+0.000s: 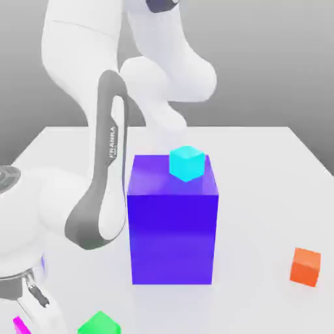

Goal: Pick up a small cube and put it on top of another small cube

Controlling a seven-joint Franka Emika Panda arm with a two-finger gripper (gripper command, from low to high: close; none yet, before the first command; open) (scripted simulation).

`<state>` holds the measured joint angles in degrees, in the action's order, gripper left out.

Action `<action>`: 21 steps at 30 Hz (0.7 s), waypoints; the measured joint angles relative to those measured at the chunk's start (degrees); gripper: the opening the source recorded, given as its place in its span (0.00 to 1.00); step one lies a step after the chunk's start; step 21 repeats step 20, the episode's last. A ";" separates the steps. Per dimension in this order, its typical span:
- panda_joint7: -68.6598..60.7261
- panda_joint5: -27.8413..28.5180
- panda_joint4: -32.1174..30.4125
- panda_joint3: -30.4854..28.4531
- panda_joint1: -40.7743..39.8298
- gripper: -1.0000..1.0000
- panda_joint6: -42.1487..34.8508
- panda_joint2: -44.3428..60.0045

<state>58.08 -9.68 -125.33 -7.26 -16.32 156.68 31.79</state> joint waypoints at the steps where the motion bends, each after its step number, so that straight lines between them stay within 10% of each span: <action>1: 0.00 0.00 0.00 0.01 0.00 0.00 0.01 0.00; 16: -4.38 6.97 -5.87 3.82 7.70 0.00 -4.70 -10.96; 17: -4.52 6.85 -5.82 3.94 7.67 1.00 -3.59 -9.80; 21: -4.52 6.85 -5.82 3.94 7.67 1.00 -3.59 -9.80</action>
